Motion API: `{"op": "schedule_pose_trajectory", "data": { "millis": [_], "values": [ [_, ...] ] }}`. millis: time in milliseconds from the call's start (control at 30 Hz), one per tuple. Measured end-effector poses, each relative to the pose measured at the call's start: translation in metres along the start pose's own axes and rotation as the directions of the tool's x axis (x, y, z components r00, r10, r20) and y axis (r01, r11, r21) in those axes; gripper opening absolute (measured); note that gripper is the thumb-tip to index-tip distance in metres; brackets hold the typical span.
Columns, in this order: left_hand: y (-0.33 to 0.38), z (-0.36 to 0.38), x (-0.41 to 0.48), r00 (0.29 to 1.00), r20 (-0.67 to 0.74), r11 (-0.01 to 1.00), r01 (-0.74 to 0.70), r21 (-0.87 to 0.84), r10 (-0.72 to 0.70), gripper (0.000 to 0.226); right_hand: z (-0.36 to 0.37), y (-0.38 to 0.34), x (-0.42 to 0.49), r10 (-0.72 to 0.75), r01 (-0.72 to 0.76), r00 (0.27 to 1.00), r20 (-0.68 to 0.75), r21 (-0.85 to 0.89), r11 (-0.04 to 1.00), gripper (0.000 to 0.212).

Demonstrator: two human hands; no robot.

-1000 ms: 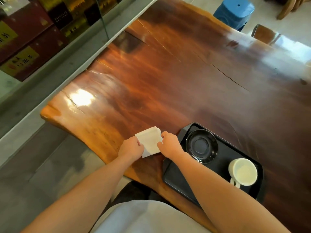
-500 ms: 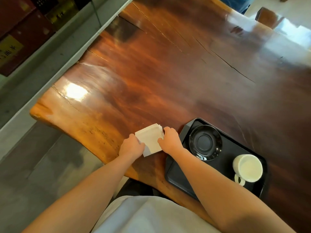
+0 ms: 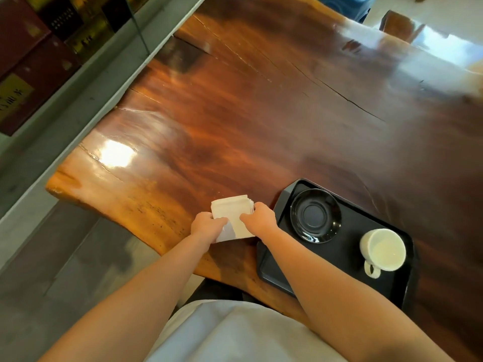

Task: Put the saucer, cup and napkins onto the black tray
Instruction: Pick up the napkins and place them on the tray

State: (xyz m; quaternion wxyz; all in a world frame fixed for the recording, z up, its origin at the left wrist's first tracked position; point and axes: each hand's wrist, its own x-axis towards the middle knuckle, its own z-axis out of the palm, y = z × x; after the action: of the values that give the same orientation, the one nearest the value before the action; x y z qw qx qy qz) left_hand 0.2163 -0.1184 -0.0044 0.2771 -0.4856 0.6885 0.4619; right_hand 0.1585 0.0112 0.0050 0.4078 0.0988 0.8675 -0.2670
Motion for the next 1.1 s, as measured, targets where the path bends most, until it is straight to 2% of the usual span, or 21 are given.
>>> {"op": "schedule_pose_trajectory", "data": {
  "millis": [133, 233, 333, 600, 700, 833, 933, 1100],
  "values": [
    [0.007, -0.008, -0.011, 0.994, 0.109, 0.986, 0.046, -0.162, -0.029, 0.034, -0.003, 0.003, -0.012, 0.000, -0.002, 1.000, 0.031, 0.042, 0.999, 0.030],
    [0.012, -0.011, -0.023, 0.983, 0.182, 0.971, 0.036, -0.235, 0.008, 0.033, -0.007, 0.007, -0.021, -0.018, 0.016, 1.000, 0.022, 0.085, 0.996, 0.018],
    [0.014, -0.014, -0.032, 0.965, 0.257, 0.948, 0.037, -0.317, 0.048, 0.038, -0.013, 0.013, -0.031, -0.019, 0.018, 1.000, 0.003, 0.157, 0.988, 0.016],
    [0.022, -0.004, -0.060, 0.850, 0.493, 0.897, 0.058, -0.438, 0.185, 0.049, -0.033, 0.046, -0.061, 0.019, -0.011, 1.000, -0.013, 0.467, 0.884, 0.039],
    [0.027, 0.009, -0.071, 0.801, 0.558, 0.903, 0.052, -0.426, 0.216, 0.051, -0.040, 0.065, -0.071, 0.046, -0.031, 0.999, -0.012, 0.579, 0.814, 0.045],
    [0.031, 0.032, -0.081, 0.781, 0.588, 0.938, 0.007, -0.346, 0.211, 0.054, -0.046, 0.096, -0.081, 0.073, -0.050, 0.997, 0.000, 0.735, 0.677, 0.044],
    [0.030, 0.051, -0.087, 0.782, 0.594, 0.966, -0.041, -0.257, 0.191, 0.056, -0.048, 0.120, -0.089, 0.100, -0.044, 0.995, -0.028, 0.758, 0.651, 0.041],
    [0.021, 0.079, -0.095, 0.799, 0.583, 0.988, -0.094, -0.122, 0.147, 0.046, -0.045, 0.155, -0.100, 0.140, -0.068, 0.990, -0.025, 0.783, 0.619, 0.019]
  ]
}}
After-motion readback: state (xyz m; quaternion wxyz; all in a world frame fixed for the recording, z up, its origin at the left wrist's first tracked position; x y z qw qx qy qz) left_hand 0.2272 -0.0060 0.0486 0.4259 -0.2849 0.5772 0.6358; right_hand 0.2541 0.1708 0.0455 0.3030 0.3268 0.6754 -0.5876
